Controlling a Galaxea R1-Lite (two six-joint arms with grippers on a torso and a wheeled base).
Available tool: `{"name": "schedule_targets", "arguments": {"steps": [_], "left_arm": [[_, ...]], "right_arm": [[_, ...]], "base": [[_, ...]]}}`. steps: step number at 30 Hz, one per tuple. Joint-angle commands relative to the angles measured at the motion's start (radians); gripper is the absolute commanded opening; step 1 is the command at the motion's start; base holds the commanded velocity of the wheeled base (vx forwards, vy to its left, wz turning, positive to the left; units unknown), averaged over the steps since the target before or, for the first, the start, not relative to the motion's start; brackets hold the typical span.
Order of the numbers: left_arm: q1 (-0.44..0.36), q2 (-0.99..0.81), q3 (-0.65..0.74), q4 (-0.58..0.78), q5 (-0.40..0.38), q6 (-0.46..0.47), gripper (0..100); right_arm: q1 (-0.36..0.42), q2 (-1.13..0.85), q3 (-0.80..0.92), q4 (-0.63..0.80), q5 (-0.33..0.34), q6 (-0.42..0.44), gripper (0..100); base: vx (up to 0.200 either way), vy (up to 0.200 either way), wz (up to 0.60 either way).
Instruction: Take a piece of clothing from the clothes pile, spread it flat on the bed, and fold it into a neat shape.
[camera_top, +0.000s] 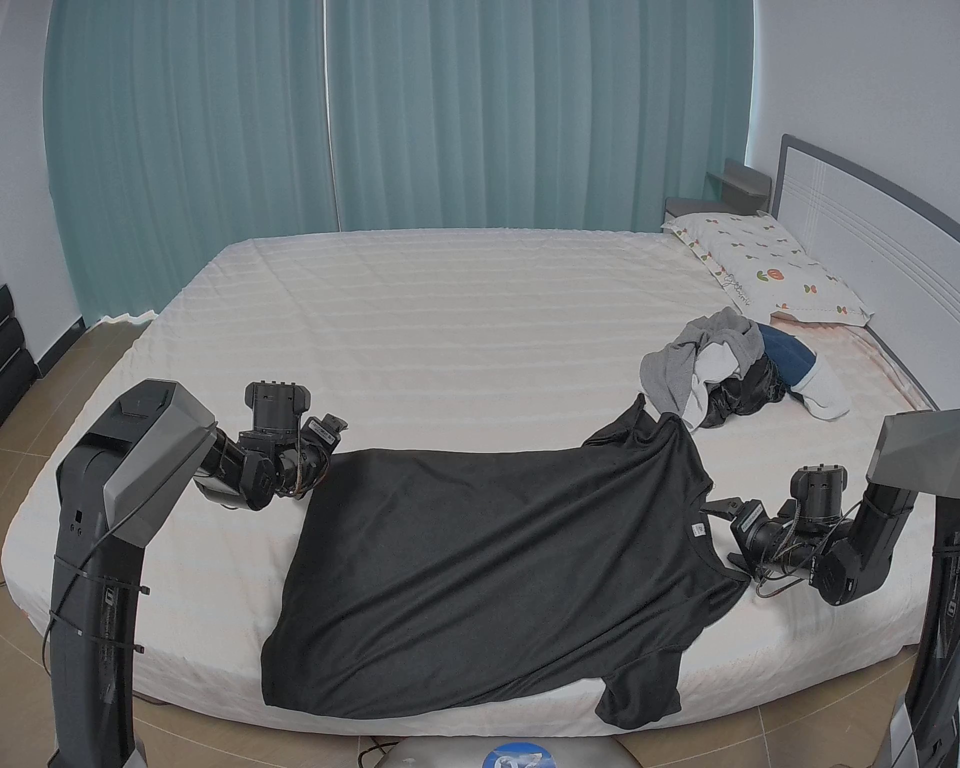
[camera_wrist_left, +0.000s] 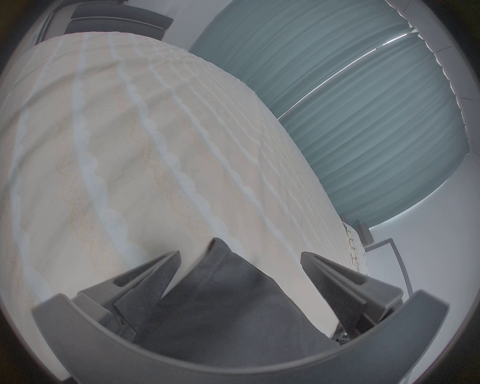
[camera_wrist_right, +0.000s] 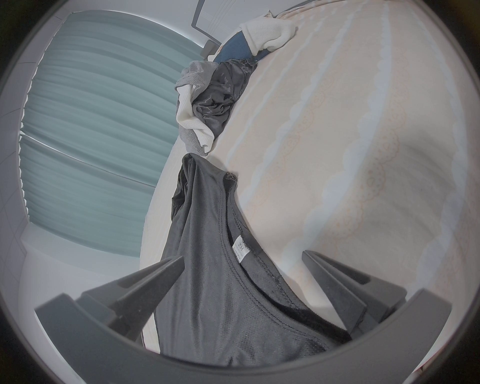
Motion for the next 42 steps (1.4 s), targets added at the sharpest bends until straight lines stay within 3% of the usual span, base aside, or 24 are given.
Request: {"name": "schedule_targets", "arguments": {"steps": [1,14,15,24,33,38,39,42], "left_arm": [[-0.005,0.034,-0.029,0.001,0.026,0.001,100],[-0.008,0.081,-0.055,-0.002,0.052,0.076,100],[-0.008,0.083,-0.058,-0.002,0.053,0.074,0],[0.013,0.101,-0.144,-0.043,0.145,0.013,0],[0.050,0.092,-0.143,-0.040,0.136,-0.004,0],[0.058,0.075,-0.110,-0.028,0.069,-0.005,0],[0.058,0.063,-0.097,-0.020,0.049,-0.005,100],[0.058,0.041,-0.072,-0.014,0.001,-0.005,100]], "right_arm": [[0.001,0.006,-0.001,0.000,0.000,-0.002,100],[0.001,0.006,-0.001,0.000,0.002,0.000,100],[0.001,0.006,-0.001,0.000,0.002,0.000,100],[0.001,0.006,-0.001,0.000,0.000,0.000,100],[0.001,0.006,-0.001,0.000,0.002,0.000,100],[0.001,0.006,0.000,0.000,0.002,-0.002,100],[0.001,0.006,0.000,0.000,0.000,-0.002,100],[0.001,0.006,0.000,0.000,0.002,-0.002,100]], "base": [[0.000,0.000,0.00],[0.000,0.000,0.00],[0.000,0.000,0.00],[0.000,0.000,0.00],[0.000,0.000,0.00],[0.000,0.000,0.00],[0.000,0.000,0.00],[0.000,0.000,0.00]]}}
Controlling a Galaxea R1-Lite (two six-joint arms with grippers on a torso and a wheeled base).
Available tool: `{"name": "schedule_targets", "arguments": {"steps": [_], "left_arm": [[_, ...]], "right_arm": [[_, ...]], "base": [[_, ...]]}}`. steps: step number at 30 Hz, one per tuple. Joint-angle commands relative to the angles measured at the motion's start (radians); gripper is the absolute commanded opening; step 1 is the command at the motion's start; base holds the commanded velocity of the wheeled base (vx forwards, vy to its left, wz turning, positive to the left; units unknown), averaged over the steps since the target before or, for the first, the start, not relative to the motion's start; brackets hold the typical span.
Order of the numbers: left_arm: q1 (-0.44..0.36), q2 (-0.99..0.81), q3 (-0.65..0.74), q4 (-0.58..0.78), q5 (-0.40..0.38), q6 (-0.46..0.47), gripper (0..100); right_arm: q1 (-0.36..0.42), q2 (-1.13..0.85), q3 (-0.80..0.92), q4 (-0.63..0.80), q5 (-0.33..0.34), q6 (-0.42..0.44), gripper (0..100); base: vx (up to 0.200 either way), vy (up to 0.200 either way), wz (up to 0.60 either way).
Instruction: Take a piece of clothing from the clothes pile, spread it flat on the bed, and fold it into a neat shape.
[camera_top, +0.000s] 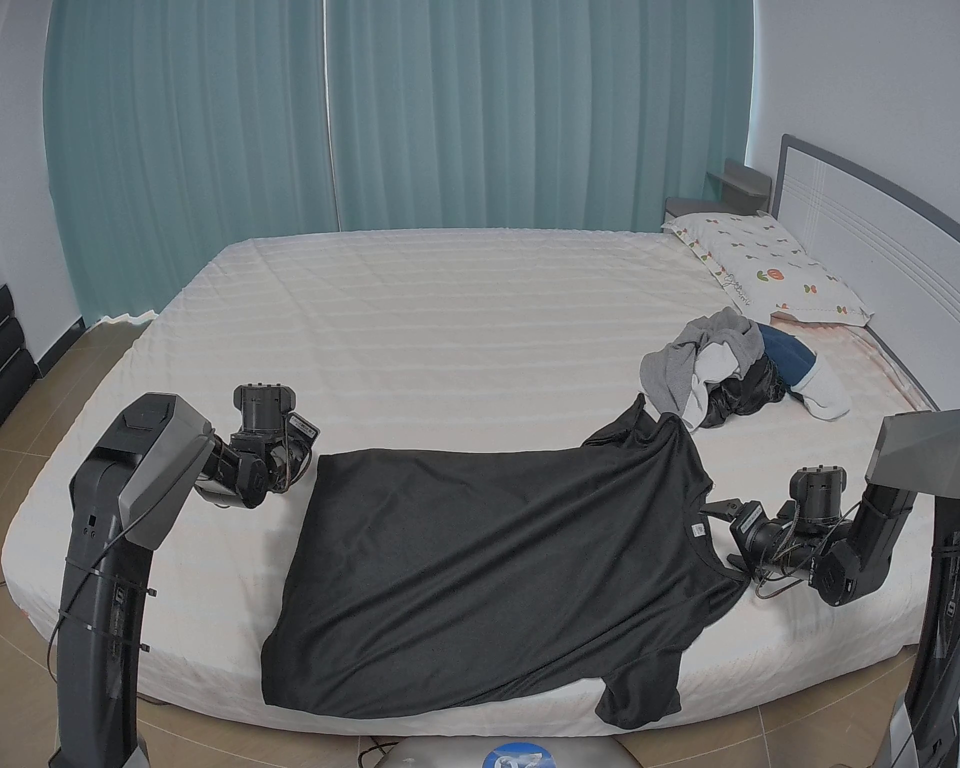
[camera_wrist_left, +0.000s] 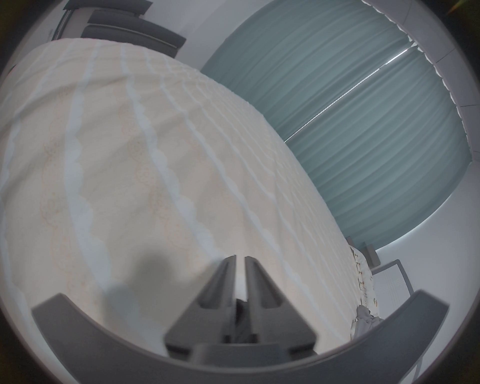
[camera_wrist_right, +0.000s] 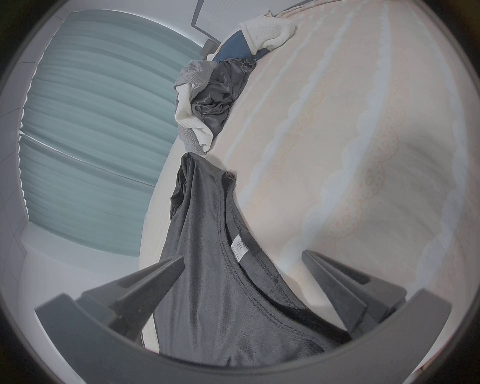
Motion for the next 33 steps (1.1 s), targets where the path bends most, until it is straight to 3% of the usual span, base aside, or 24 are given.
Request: {"name": "schedule_targets", "arguments": {"steps": [1,7,20,21,33], "left_arm": [[-0.001,-0.037,0.032,0.005,-0.030,0.000,100],[-0.013,-0.033,0.037,0.042,-0.114,0.004,100],[-0.039,-0.028,0.000,0.128,-0.140,0.010,100],[-0.039,-0.028,-0.003,0.130,-0.140,0.010,0],[-0.015,-0.028,-0.040,0.126,-0.127,0.009,0]], "right_arm": [[0.000,0.001,0.001,0.000,0.000,-0.001,100],[0.000,0.001,0.001,0.001,0.000,-0.002,100],[0.000,0.001,0.001,0.000,0.001,-0.001,100],[0.000,0.001,0.001,0.001,0.001,-0.001,100],[0.000,0.001,0.001,0.000,0.001,-0.001,100]], "base": [[0.000,0.000,0.00],[0.000,0.000,0.00],[0.000,0.000,0.00],[0.000,0.000,0.00],[0.000,0.000,0.00]]}}
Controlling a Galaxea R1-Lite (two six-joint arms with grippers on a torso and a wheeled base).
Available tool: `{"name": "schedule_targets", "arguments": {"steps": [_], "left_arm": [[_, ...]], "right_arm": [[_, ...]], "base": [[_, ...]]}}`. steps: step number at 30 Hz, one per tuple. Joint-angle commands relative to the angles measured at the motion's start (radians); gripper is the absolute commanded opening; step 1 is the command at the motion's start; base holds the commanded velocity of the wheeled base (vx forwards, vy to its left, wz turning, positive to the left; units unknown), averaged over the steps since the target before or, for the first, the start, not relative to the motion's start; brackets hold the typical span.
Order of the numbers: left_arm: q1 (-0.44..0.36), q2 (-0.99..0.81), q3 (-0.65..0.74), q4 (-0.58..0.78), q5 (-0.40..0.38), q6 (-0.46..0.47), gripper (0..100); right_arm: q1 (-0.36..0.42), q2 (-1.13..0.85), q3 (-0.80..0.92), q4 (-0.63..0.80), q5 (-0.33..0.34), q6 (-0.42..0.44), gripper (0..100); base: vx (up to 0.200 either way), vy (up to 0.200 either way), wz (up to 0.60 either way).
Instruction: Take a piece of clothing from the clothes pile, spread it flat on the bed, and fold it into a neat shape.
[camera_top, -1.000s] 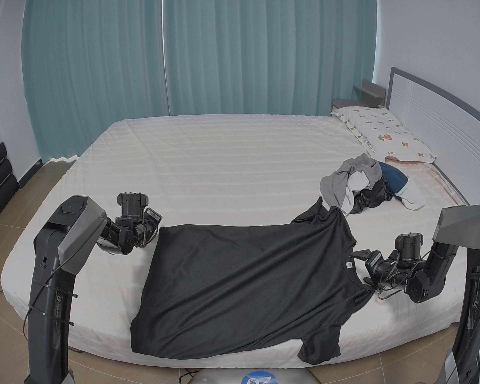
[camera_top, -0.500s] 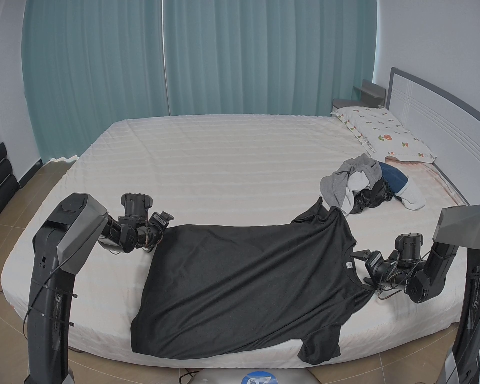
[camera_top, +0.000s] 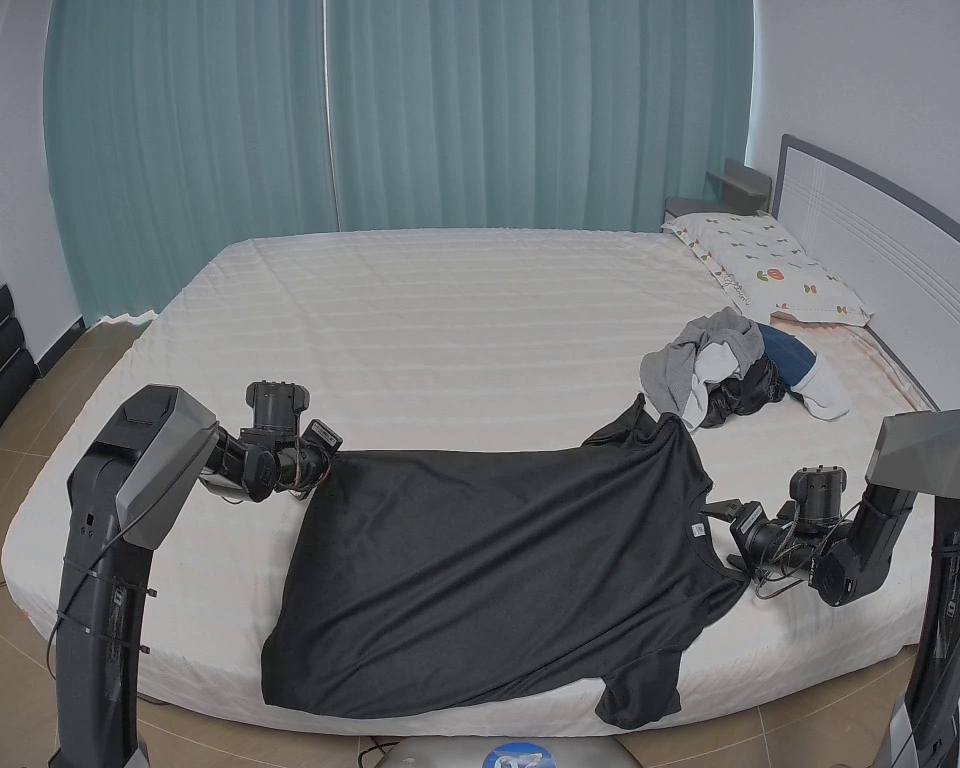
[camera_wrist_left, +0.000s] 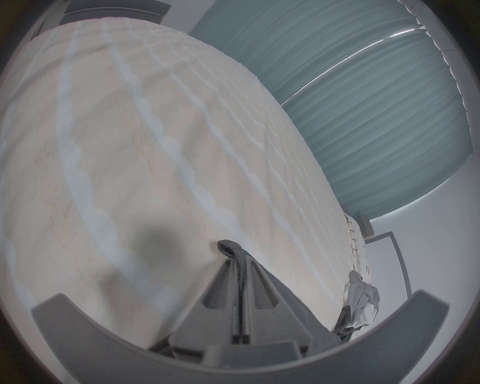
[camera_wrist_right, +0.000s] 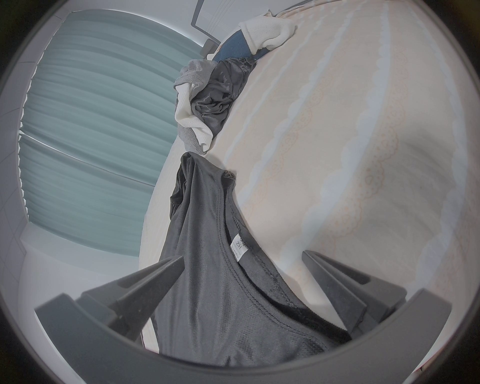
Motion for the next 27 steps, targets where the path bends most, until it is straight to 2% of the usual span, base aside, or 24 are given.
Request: {"name": "schedule_targets", "arguments": {"steps": [1,6,10,14,20,27], "left_arm": [[0.014,0.004,-0.031,-0.008,0.011,-0.004,0],[0.045,0.031,-0.119,-0.014,0.080,-0.013,0],[0.070,0.077,-0.241,-0.014,0.143,-0.088,0],[0.088,0.105,-0.312,-0.014,0.191,-0.099,0],[0.090,0.125,-0.323,-0.014,0.197,-0.096,0],[0.094,0.142,-0.342,-0.015,0.197,-0.096,0]], "right_arm": [[0.000,0.001,0.000,-0.001,0.000,0.000,100],[0.000,0.001,0.000,-0.001,0.000,0.000,100],[0.000,0.001,0.000,-0.001,-0.001,0.000,100],[0.000,0.001,0.002,-0.001,-0.001,0.000,100],[0.003,0.001,0.003,-0.002,-0.001,0.000,100],[0.008,0.026,0.031,-0.088,-0.003,-0.003,100]], "base": [[0.000,0.000,0.00],[0.000,0.000,0.00],[0.000,0.000,0.00],[0.000,0.000,0.00],[0.000,0.000,0.00],[0.000,0.000,0.00]]}}
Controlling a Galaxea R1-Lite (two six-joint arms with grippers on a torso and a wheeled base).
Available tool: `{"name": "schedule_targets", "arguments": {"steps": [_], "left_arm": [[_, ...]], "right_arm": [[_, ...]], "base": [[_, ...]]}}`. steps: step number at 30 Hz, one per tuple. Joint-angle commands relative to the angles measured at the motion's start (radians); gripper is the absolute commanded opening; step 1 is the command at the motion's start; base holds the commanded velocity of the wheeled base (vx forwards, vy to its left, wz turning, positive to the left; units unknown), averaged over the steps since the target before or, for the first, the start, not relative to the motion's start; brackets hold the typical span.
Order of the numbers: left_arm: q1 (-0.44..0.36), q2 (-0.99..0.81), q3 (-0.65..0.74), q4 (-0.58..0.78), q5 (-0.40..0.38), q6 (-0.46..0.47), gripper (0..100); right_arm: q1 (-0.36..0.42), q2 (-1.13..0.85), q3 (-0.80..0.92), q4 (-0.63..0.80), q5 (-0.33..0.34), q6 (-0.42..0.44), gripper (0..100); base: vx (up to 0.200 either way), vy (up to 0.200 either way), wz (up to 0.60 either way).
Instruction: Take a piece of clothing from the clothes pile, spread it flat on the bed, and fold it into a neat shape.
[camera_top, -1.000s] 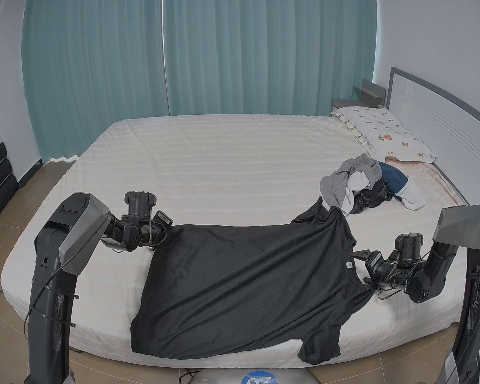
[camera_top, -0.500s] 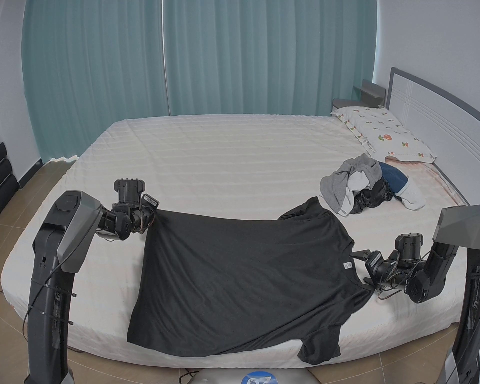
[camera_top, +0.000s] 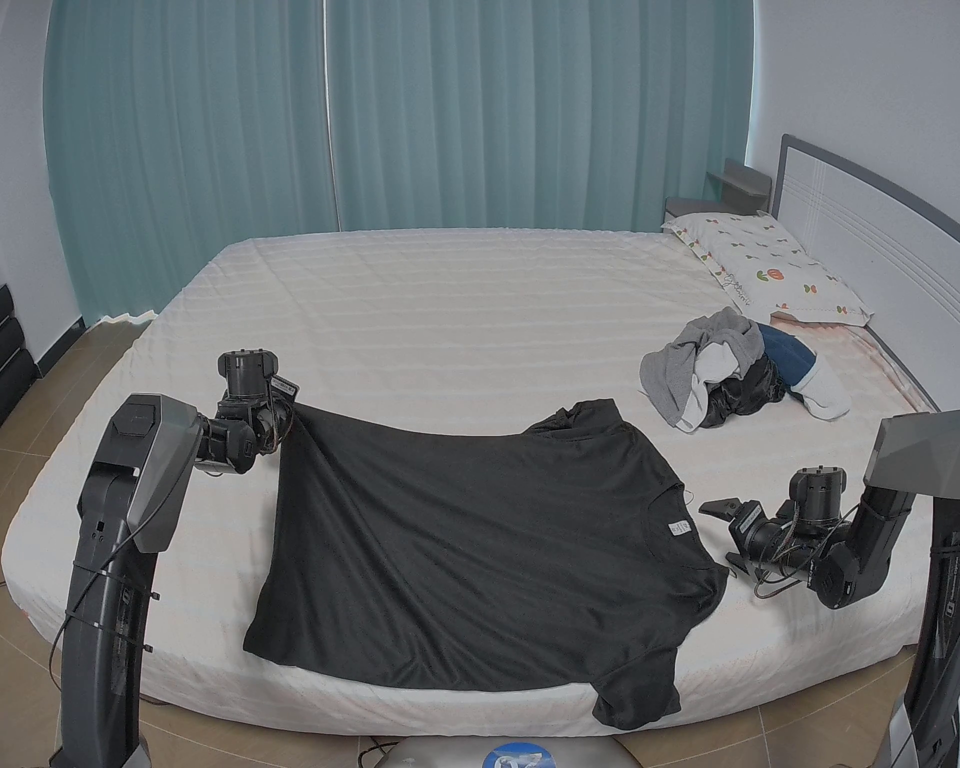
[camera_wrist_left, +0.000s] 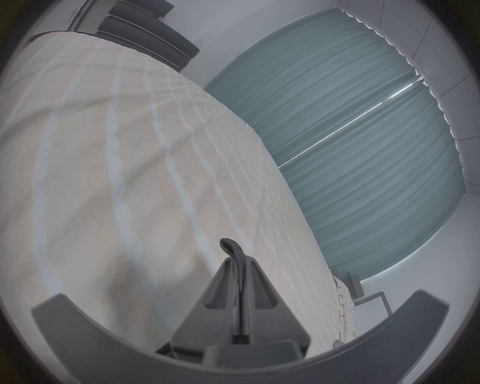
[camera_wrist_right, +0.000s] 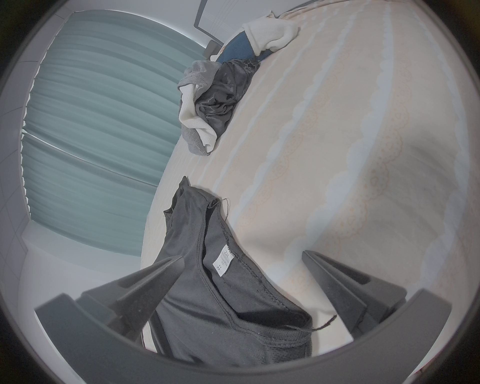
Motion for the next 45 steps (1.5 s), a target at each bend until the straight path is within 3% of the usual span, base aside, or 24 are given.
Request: {"name": "schedule_targets", "arguments": {"steps": [1,5,6,10,15,20,24,28,33,35,37,38,45], "left_arm": [[0.004,0.017,-0.012,0.002,0.000,0.000,0],[0.001,0.013,-0.010,0.005,-0.002,-0.003,0],[-0.001,0.013,-0.010,0.001,0.000,-0.003,100],[0.004,0.008,0.001,0.004,0.006,-0.016,100],[0.020,-0.009,0.040,0.008,0.069,-0.045,100],[0.047,-0.149,0.251,-0.004,0.060,-0.056,100],[0.051,-0.259,0.415,-0.044,-0.011,-0.057,100],[0.045,-0.380,0.599,-0.095,-0.152,-0.057,100],[0.036,-0.465,0.765,-0.096,-0.173,-0.049,100],[0.042,-0.566,0.903,-0.102,-0.213,-0.056,100],[0.042,-0.577,0.917,-0.102,-0.219,-0.056,100],[0.039,-0.649,1.024,-0.107,-0.262,-0.052,100],[-0.004,-0.739,1.236,-0.179,-0.334,-0.056,100]], "right_arm": [[0.002,0.022,0.023,-0.042,-0.001,-0.003,100],[0.002,0.022,0.026,-0.048,-0.001,-0.003,100],[0.002,0.022,0.026,-0.048,-0.001,-0.003,100],[0.002,0.022,0.027,-0.050,-0.001,-0.003,100],[-0.003,0.015,0.027,-0.050,0.001,0.003,100],[-0.006,0.005,0.032,-0.050,0.001,0.003,100],[-0.021,-0.024,0.062,-0.056,0.013,0.006,100],[-0.052,-0.036,0.082,-0.056,0.073,0.006,100],[-0.041,-0.042,0.093,-0.057,0.091,0.006,100],[-0.039,-0.054,0.102,-0.062,0.090,-0.001,100],[-0.039,-0.057,0.104,-0.063,0.090,-0.001,100],[-0.042,-0.094,0.118,-0.063,0.090,-0.003,100],[-0.032,-0.127,0.165,-0.063,0.116,-0.038,100]], "base": [[0.000,0.000,0.00],[0.000,0.000,0.00],[0.000,0.000,0.00],[0.000,0.000,0.00],[0.000,0.000,0.00],[0.000,0.000,0.00],[0.000,0.000,0.00],[0.000,0.000,0.00],[0.000,0.000,0.00],[0.000,0.000,0.00],[0.000,0.000,0.00],[0.000,0.000,0.00],[-0.057,0.000,0.00]]}}
